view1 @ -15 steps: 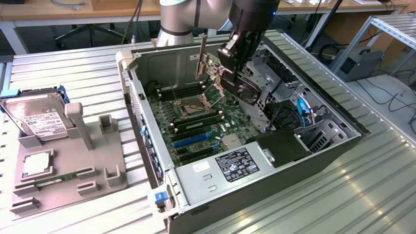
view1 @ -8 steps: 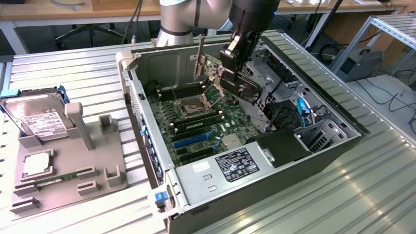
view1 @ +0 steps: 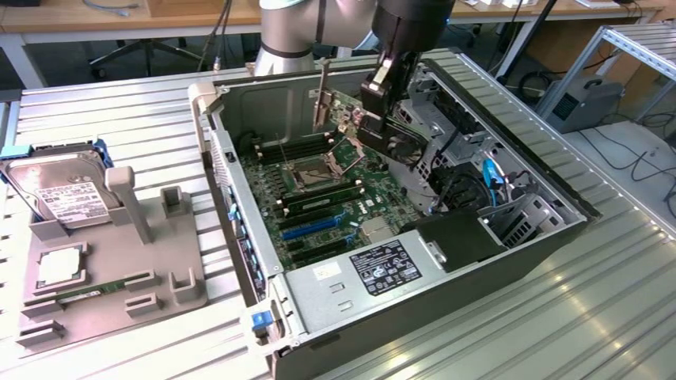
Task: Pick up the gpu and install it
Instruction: 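Insert the gpu into the slot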
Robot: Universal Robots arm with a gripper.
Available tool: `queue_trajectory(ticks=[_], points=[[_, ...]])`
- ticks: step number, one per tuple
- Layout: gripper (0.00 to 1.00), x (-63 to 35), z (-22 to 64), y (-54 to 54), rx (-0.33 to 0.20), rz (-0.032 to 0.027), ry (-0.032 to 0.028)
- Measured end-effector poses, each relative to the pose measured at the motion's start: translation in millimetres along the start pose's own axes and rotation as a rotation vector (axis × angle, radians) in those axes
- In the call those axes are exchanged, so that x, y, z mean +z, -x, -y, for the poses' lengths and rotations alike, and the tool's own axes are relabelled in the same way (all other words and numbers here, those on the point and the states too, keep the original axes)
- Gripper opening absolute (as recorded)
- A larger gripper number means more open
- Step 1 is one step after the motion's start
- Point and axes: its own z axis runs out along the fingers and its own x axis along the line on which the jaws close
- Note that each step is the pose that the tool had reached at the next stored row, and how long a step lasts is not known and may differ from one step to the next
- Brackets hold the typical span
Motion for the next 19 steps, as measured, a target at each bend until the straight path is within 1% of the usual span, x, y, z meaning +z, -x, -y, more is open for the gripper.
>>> queue_trajectory(ticks=[19], points=[[0.27, 0.0, 0.0, 0.0, -0.225, 0.0005, 0.0063]])
